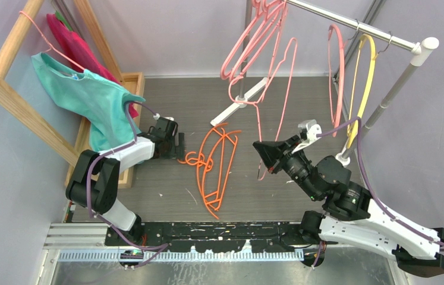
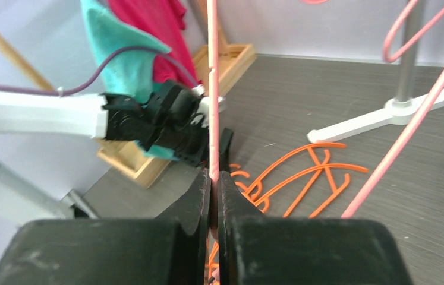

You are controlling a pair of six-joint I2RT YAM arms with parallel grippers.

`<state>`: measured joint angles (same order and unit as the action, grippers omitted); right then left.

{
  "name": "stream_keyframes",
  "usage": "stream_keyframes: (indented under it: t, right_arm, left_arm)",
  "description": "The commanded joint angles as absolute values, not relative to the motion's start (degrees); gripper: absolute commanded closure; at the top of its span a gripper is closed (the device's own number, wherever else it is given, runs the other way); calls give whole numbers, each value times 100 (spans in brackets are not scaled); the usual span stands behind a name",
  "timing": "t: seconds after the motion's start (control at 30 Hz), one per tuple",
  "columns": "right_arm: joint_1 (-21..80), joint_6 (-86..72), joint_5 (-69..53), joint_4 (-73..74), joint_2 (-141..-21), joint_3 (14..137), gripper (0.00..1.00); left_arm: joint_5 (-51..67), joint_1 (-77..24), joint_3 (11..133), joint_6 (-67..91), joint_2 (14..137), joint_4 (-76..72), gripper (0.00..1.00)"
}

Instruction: Organize the hangers

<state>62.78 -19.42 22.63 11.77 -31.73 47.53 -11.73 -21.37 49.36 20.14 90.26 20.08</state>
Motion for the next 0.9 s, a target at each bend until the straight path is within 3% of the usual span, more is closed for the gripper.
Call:
stream_keyframes:
  t: [0.0,0.2,0.5,0.87]
  right_arm:
    - [6287,-1578,3414,612,-3604,5225,99]
    - [6155,-1387,3911,-13,-4350,5619,99]
    - [4111,-2616,1712,-155,-4982,5959,99]
    - [3290,-2852,611,-856,-5486,6375,99]
  left_arm:
    - [-1147,-2153,5084,2030,8956,1932,2]
    - [-1137,-2153,4988,2039,8819,1893,2]
    - [-1099,-2153,4949,2040,8779,1824,2]
    - [-1147,-2153,4978,2013,8816,1816,2]
